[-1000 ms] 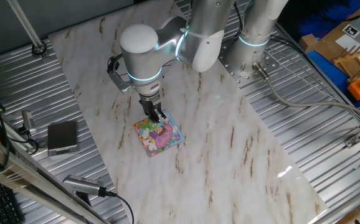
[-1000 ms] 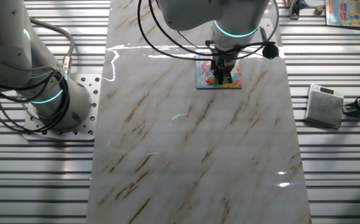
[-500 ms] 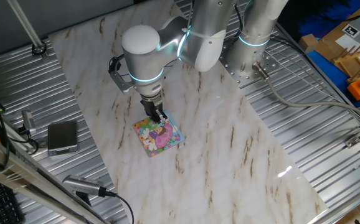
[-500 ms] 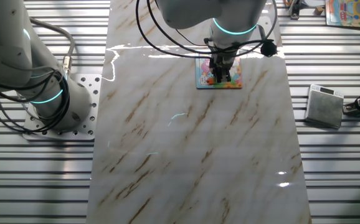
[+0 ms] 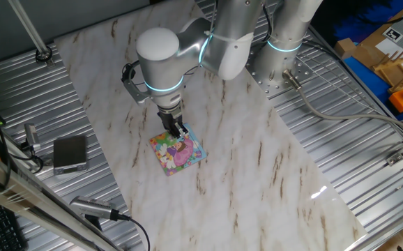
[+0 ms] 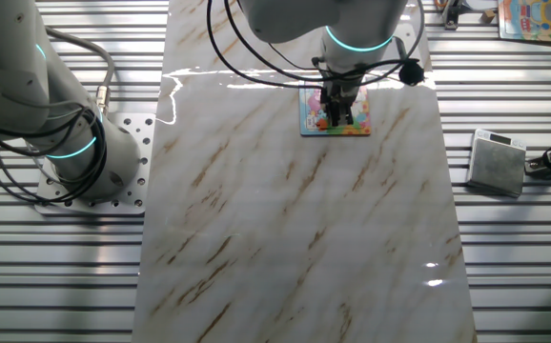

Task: Assemble one piece of a puzzle

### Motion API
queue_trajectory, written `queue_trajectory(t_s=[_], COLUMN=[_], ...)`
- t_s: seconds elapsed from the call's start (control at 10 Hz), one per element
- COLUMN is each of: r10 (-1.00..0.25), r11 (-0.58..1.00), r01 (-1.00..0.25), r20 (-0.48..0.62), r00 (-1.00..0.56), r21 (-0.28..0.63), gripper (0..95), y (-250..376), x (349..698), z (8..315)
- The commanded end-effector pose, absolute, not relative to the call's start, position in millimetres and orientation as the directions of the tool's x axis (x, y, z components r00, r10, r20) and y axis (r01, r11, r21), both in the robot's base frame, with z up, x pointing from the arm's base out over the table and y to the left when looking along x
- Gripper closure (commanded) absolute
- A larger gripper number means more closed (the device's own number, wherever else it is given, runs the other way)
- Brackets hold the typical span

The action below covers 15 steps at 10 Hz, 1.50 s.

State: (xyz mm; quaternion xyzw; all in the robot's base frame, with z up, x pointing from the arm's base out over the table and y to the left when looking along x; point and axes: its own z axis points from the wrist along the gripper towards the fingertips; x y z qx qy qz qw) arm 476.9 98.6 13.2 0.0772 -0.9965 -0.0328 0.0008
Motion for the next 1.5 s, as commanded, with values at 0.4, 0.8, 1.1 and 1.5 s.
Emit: queue_trajectory(t_s=[0.4, 0.8, 1.1, 1.5], r10=[-0.151, -0.147, -0.146, -0.135], r11=[0.986, 0.987, 0.987, 0.988], r01=[-0.152, -0.147, -0.146, -0.136], r20=[-0.008, -0.005, -0.007, -0.006], r00=[-0.988, -0.989, -0.989, -0.991], r21=[0.072, 0.066, 0.071, 0.072], gripper=[95.0, 95.0, 95.0, 95.0], y=[98, 102, 103, 108], x=[474, 472, 473, 474], z=[9, 18, 18, 18])
